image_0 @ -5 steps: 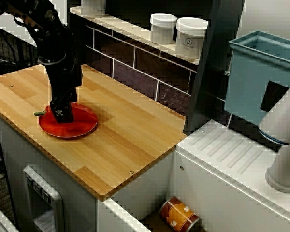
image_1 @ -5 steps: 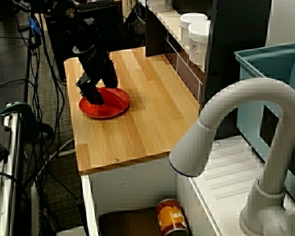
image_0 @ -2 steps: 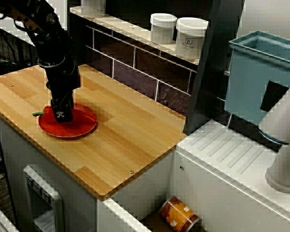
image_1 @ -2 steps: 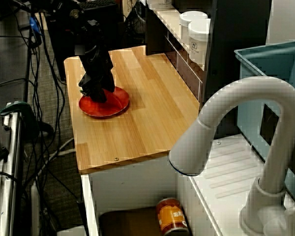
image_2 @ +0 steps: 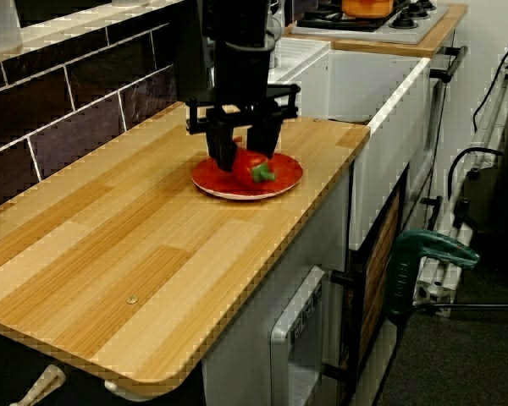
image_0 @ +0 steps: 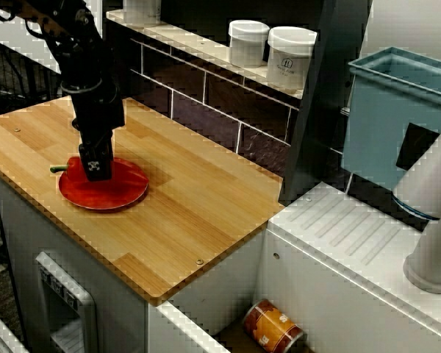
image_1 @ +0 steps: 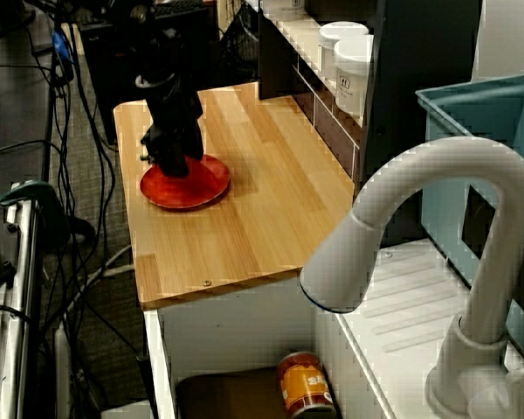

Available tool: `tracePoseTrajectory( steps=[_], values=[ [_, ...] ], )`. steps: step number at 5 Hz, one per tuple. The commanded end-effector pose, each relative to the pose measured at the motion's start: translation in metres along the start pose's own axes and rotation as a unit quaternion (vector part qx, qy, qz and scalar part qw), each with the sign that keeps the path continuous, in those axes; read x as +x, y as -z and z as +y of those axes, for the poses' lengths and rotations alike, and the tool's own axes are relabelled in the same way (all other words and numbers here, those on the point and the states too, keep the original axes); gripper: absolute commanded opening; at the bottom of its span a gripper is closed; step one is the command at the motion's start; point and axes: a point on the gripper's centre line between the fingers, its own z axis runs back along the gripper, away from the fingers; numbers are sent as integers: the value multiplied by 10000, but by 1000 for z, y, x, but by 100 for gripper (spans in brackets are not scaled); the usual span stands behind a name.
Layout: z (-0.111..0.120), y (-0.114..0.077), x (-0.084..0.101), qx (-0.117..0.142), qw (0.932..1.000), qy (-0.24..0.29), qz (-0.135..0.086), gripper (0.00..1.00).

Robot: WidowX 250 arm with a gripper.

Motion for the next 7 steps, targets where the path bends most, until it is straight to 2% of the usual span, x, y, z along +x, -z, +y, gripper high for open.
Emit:
tracePoseTrajectory(
  steps=[1, 2, 4, 6, 7],
  values=[
    [38, -55, -5, 323, 9988, -33, -362, 0],
    [57, -64, -12, 390, 9985, -222, -310, 0],
    [90, -53, -24, 903, 9932, -700, -226, 0],
    [114, -44, -28, 906, 9904, -1043, -106, 0],
    [116, -40, -30, 883, 9910, -999, -102, 0]
  ],
)
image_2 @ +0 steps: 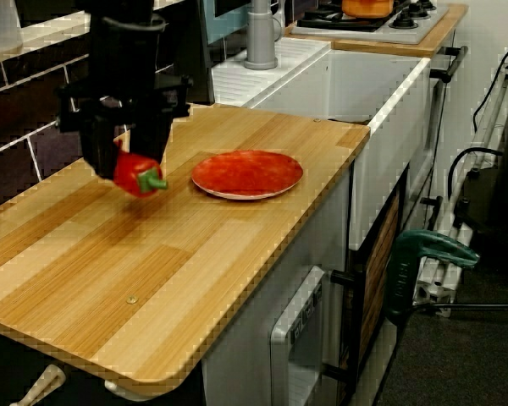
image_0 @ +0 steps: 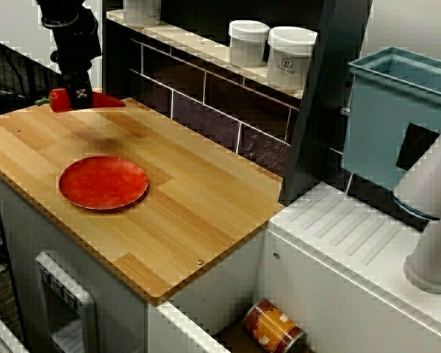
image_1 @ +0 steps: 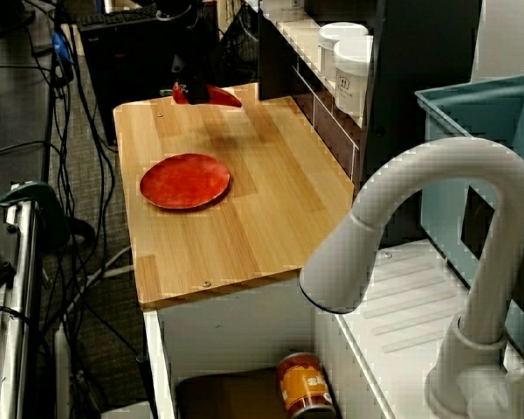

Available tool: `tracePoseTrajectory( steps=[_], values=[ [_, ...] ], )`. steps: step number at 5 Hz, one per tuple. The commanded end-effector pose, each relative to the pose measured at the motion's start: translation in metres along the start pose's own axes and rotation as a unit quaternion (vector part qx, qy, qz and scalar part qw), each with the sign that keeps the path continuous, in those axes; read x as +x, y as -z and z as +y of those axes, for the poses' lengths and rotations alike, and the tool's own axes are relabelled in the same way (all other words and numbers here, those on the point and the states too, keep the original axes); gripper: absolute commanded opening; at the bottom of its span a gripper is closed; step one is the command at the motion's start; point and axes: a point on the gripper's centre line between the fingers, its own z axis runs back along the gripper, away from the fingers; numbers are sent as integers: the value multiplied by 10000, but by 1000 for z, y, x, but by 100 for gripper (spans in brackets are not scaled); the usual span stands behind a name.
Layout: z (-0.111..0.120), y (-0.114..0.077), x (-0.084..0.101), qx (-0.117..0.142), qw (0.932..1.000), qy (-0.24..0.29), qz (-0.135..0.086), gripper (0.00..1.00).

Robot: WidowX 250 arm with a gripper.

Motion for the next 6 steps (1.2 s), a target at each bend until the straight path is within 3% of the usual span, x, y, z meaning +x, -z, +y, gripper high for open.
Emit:
tracePoseTrajectory(
  steps=[1, 2, 3, 5, 6],
  values=[
    [7, 5, -4, 189, 9998, -24, 104, 0],
    [3, 15, -5, 153, 9996, -30, 236, 0],
    [-1, 9, -10, -23, 9991, -336, 272, 100],
    [1, -11, -11, -363, 9981, -400, 297, 100],
    [9, -27, -16, -427, 9969, -627, 188, 100]
  ],
)
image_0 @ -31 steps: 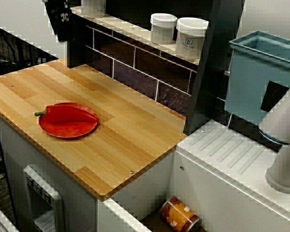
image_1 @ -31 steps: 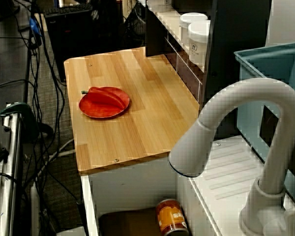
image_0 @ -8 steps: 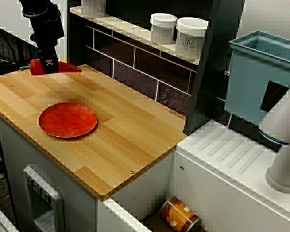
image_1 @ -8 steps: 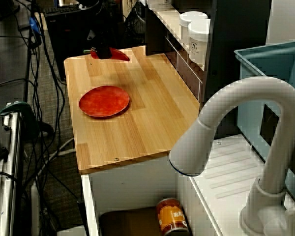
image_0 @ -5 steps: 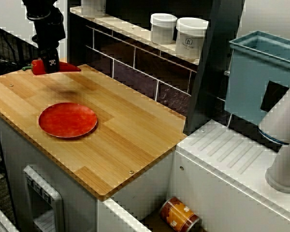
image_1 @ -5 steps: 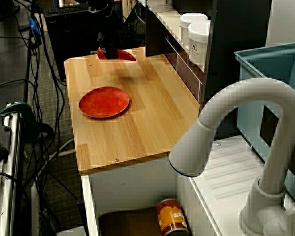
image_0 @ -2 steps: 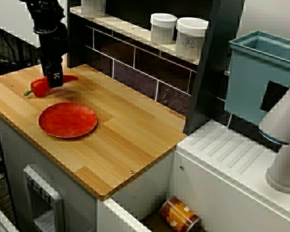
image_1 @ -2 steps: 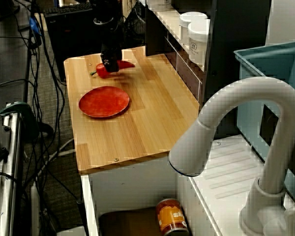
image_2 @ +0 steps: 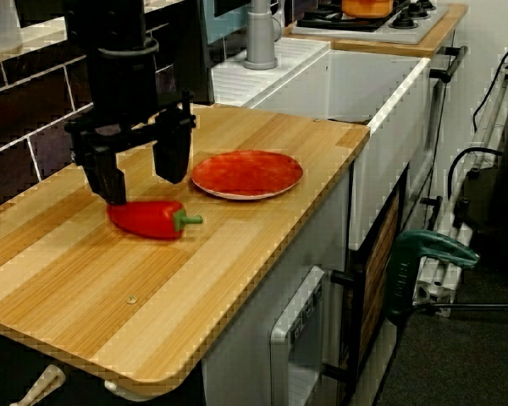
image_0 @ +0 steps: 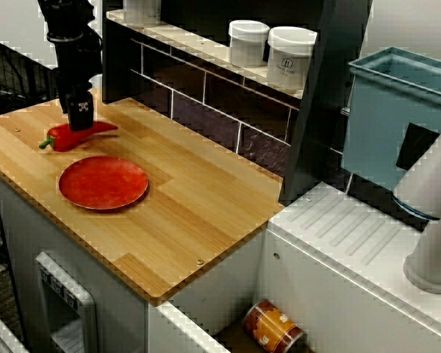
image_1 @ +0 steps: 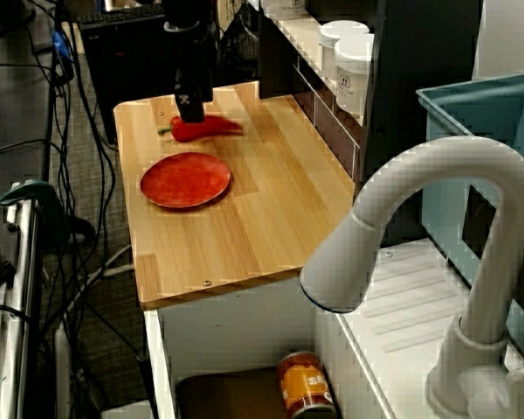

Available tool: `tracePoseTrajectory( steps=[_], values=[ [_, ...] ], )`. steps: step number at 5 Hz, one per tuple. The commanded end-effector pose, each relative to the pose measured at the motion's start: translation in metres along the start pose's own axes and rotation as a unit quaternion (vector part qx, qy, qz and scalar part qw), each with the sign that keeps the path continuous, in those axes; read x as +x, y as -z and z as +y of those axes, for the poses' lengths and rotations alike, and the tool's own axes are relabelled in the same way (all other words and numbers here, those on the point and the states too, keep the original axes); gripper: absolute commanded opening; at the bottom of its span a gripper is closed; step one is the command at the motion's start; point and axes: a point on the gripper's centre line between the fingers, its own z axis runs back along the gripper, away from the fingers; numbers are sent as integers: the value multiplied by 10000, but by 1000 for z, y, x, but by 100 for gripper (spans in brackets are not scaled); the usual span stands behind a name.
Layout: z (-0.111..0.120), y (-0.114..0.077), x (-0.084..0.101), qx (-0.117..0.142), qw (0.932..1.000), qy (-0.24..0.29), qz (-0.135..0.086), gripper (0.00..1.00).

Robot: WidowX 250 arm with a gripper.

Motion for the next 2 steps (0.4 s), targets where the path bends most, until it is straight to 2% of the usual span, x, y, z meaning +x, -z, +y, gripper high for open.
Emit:
tracePoseTrajectory(
  steps=[1, 2],
  values=[
    [30, -44, -19, 427, 9972, -461, -399, 100],
    [43, -37, -26, 537, 9953, -714, -381, 100]
  ],
)
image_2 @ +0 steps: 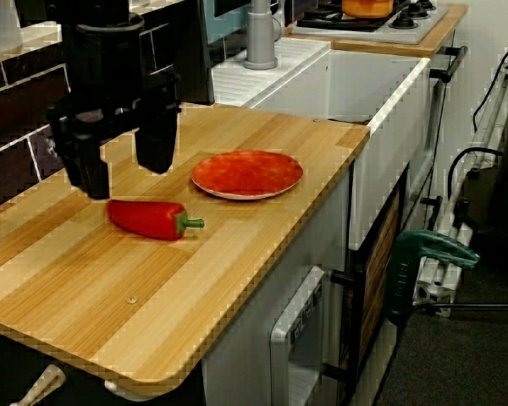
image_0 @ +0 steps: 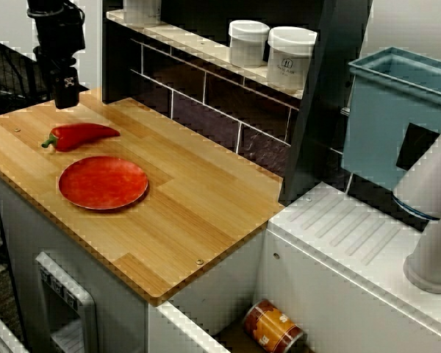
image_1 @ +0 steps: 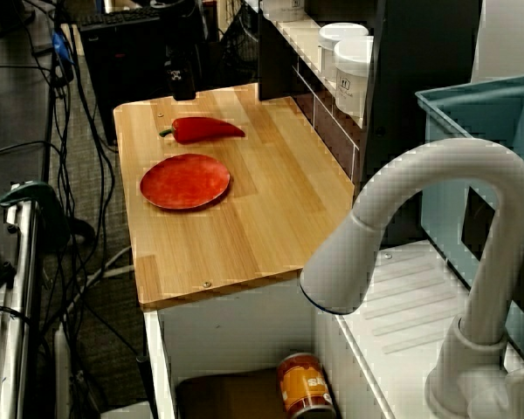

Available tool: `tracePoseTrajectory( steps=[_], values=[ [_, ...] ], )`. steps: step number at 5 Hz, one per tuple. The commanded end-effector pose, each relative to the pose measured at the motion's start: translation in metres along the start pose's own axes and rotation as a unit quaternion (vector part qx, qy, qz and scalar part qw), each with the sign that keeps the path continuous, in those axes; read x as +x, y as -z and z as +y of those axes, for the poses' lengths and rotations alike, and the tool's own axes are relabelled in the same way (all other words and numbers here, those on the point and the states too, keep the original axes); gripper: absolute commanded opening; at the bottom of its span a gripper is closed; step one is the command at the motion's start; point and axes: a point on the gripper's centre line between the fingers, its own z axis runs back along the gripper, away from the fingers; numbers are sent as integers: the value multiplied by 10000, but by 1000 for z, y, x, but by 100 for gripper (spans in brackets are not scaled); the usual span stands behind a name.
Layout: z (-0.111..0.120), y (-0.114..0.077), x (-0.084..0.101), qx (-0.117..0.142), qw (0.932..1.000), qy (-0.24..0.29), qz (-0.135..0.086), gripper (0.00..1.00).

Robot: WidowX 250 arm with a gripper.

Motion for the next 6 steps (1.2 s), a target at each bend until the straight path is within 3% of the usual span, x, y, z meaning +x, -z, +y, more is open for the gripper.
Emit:
tracePoseTrajectory(
  steps=[1, 2, 3, 5, 6],
  values=[
    [34, 1, -13, 708, 9916, -1029, -335, 100],
    [38, 23, -13, 1037, 9848, -1360, -311, 100],
    [41, 37, -13, 1208, 9834, -1344, -150, 100],
    [24, 27, -3, 734, 9878, -1373, -44, 100],
    [7, 9, 7, 297, 9914, -1278, 17, 100]
  ],
)
